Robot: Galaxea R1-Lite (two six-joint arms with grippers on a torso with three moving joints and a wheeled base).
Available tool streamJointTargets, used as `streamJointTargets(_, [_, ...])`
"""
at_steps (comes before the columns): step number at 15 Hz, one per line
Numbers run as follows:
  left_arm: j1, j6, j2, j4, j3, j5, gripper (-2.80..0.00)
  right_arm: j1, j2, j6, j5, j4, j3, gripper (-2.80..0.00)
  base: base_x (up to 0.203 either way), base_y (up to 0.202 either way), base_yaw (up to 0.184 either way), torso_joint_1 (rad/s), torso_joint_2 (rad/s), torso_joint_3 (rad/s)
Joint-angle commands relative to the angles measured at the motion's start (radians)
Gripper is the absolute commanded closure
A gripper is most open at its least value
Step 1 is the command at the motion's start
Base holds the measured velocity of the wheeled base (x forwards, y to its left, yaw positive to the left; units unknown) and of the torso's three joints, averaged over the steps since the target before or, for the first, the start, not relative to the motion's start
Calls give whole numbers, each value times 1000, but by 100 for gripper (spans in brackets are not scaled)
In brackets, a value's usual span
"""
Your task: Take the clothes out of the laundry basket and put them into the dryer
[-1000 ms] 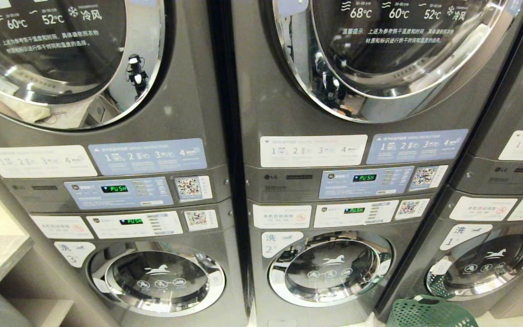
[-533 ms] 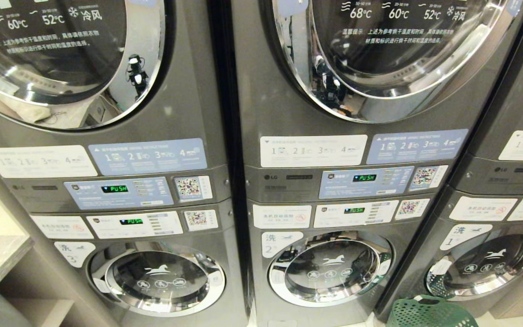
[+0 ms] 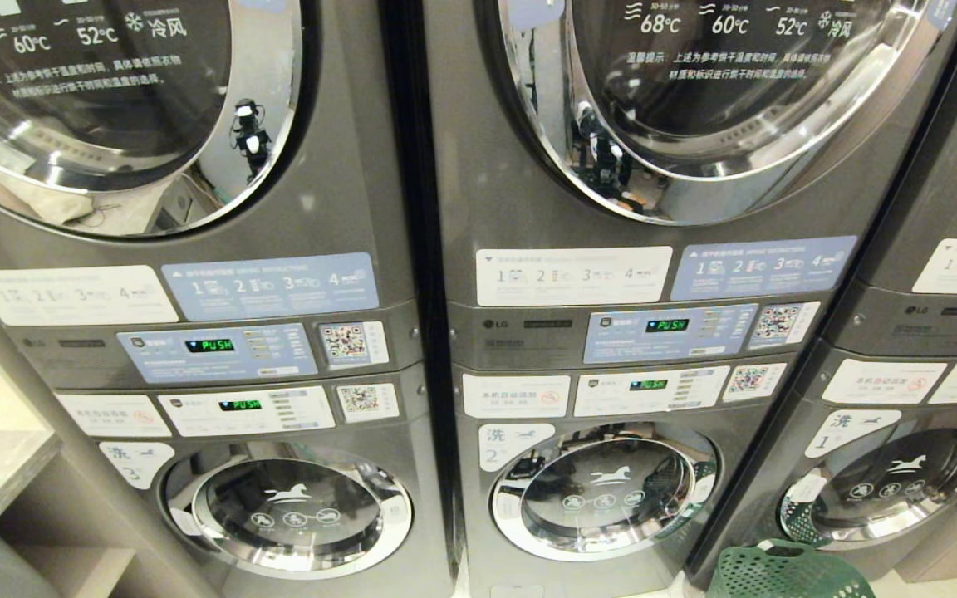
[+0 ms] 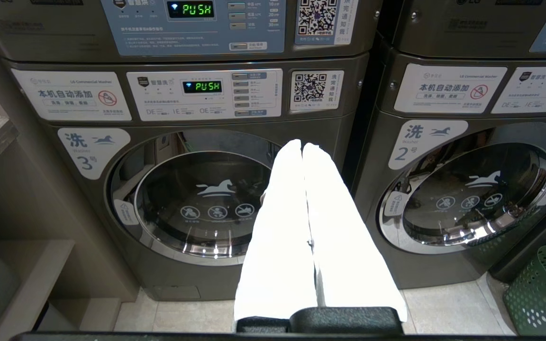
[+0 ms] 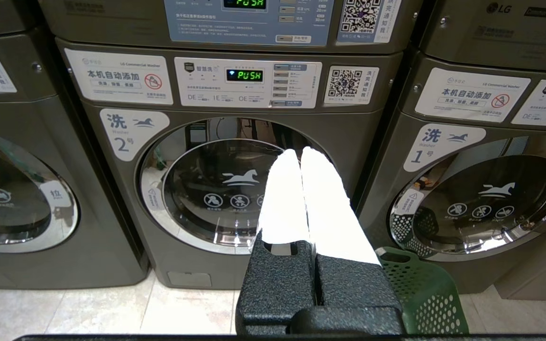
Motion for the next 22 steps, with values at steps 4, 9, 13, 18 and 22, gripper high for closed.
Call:
streamJointTargets(4, [0, 0, 0, 0, 0, 0, 0, 0, 2, 39, -10, -2, 2, 0, 0, 0, 0, 0, 0, 0])
streamJointTargets(9, [0, 0, 0, 0, 0, 0, 0, 0, 2, -11, 1, -3, 2, 0, 0, 0, 0, 0, 0, 0])
streamJointTargets(13, [0, 0, 0, 0, 0, 0, 0, 0, 2, -98, 48, 2, 0, 0, 0, 0, 0, 0, 0, 0])
streamJointTargets(18, [0, 0, 0, 0, 0, 0, 0, 0, 2, -65, 14, 1, 0, 0, 0, 0, 0, 0, 0, 0])
streamJointTargets(22, [0, 0, 0, 0, 0, 0, 0, 0, 2, 42, -10, -4, 0, 0, 0, 0, 0, 0, 0, 0])
